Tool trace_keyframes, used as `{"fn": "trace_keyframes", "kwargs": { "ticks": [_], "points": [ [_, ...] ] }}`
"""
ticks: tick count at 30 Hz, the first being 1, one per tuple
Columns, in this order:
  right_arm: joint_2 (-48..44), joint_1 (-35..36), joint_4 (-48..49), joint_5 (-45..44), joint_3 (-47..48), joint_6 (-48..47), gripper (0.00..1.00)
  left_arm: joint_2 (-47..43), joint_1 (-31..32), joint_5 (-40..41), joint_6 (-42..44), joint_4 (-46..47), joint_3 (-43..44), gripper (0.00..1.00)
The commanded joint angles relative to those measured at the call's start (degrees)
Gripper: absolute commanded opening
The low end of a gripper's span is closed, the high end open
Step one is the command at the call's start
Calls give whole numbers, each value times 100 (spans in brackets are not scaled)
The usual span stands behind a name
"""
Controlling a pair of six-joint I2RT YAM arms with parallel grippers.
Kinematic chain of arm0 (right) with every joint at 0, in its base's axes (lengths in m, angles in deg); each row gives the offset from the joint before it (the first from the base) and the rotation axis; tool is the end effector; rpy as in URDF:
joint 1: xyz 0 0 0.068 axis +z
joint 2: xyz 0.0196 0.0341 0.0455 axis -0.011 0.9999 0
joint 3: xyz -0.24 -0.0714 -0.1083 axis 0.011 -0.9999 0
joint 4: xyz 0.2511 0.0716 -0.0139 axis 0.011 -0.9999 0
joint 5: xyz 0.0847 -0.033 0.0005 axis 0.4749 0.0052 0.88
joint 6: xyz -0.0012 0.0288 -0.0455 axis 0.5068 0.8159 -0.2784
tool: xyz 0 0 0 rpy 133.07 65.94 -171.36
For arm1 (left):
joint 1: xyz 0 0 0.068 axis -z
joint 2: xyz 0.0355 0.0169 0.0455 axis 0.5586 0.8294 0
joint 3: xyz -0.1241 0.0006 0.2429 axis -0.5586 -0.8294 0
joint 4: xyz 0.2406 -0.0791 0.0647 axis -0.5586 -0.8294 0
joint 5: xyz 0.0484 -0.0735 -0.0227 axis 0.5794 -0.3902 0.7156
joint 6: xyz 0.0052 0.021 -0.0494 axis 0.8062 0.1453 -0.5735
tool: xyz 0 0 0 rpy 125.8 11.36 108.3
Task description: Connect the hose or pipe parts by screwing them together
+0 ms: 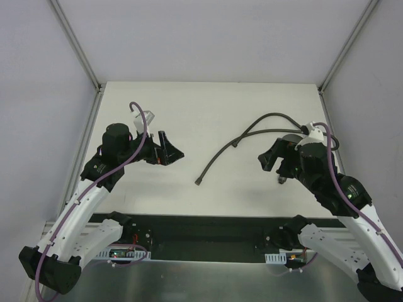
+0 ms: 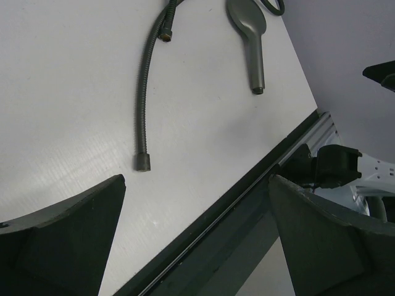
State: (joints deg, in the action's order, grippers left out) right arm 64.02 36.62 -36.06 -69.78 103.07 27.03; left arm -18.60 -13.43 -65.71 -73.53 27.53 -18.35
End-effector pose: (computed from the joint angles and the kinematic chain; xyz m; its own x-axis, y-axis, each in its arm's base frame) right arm 0.1007 0.0646 0.3841 -0.4597 0.0933 -0.8832 -0.2369 0.9455 0.2232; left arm 0.1699 -0.0832 0.3468 -0.5791 -0.1930 -0.7921 0.5623 0.6089 -0.5595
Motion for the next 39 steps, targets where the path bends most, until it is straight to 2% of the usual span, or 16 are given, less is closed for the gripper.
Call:
{"fn": "trace_keyframes", "kwargs": {
  "ticks": [1,8,12,14,20,25,28,34,39],
  "points": [
    [-138,-17,285,-174,-190,41,96,-90,-14,92,55,154,-23,99],
    [-419,-34,286,-990,-691,-73,96,-125,-14,119,73,154,-49,99],
    [-139,-192,356,-1710,-1007,-275,96,-125,-14,294,64,154,-93,98],
    [158,-455,461,-1686,-1113,-362,96,-134,-14,356,64,146,-120,97],
    [1187,-1553,795,-536,-1341,-504,96,-72,-14,418,11,145,-155,96],
    [1663,-2466,1357,449,-1701,-583,99,-28,-14,725,-15,58,-199,94],
    [1953,-3002,1629,1055,-1921,-775,97,7,-14,760,-15,14,-190,94],
    [2664,-3566,2060,1469,-2203,-943,92,68,-23,708,-77,-13,-181,93],
    [3131,-3708,2386,1513,-2185,-1101,88,51,-32,699,-77,-22,-173,93]
  ]
}}
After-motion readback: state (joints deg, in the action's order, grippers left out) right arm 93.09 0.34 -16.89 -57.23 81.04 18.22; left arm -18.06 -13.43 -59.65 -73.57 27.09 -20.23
